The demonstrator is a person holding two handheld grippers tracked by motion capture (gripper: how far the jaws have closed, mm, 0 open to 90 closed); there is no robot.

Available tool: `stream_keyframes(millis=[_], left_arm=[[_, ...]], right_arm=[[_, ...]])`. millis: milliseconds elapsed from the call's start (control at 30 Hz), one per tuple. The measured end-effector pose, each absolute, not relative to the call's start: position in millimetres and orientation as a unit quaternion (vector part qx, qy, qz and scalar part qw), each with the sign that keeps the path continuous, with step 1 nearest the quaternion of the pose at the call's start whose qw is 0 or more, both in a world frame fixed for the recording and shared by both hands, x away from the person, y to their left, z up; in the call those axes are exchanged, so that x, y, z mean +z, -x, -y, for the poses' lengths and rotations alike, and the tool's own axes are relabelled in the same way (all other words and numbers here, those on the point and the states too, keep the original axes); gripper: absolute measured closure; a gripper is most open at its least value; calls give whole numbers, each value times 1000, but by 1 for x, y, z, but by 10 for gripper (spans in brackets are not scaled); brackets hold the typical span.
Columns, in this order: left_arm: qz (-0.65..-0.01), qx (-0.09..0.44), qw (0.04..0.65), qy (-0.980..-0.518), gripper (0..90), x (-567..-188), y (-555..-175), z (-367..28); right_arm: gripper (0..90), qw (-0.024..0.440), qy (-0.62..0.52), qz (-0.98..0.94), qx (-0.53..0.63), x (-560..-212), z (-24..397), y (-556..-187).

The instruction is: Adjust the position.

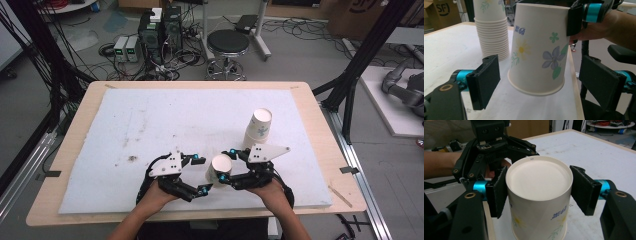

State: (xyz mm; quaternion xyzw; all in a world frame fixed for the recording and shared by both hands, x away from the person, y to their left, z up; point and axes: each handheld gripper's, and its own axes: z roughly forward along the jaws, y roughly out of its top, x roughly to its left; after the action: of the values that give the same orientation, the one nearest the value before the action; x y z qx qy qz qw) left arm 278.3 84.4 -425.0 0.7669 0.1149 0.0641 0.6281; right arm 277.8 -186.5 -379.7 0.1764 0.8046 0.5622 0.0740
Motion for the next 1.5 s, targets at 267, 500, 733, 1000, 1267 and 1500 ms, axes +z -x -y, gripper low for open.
stream_keyframes(millis=[267,500,733,1000,1267,1500], left_arm=[[-111,64,628,-768,170,-427,-280,-79],[-104,58,628,-769,185,-428,-280,-73],[-94,55,629,-770,248,-428,-280,-71],[-88,43,620,-778,295,-427,-279,-73],[-82,43,557,-825,322,-418,-279,-77],[-77,44,498,-863,329,-408,-280,-80]], right_arm=[[357,63,-174,-802,568,-379,186,-277],[357,53,-167,-801,572,-379,183,-276],[358,38,-166,-794,584,-379,183,-276],[274,32,-166,-798,578,-380,181,-275],[188,34,-157,-808,567,-380,177,-274],[188,45,-144,-826,543,-384,173,-274]])
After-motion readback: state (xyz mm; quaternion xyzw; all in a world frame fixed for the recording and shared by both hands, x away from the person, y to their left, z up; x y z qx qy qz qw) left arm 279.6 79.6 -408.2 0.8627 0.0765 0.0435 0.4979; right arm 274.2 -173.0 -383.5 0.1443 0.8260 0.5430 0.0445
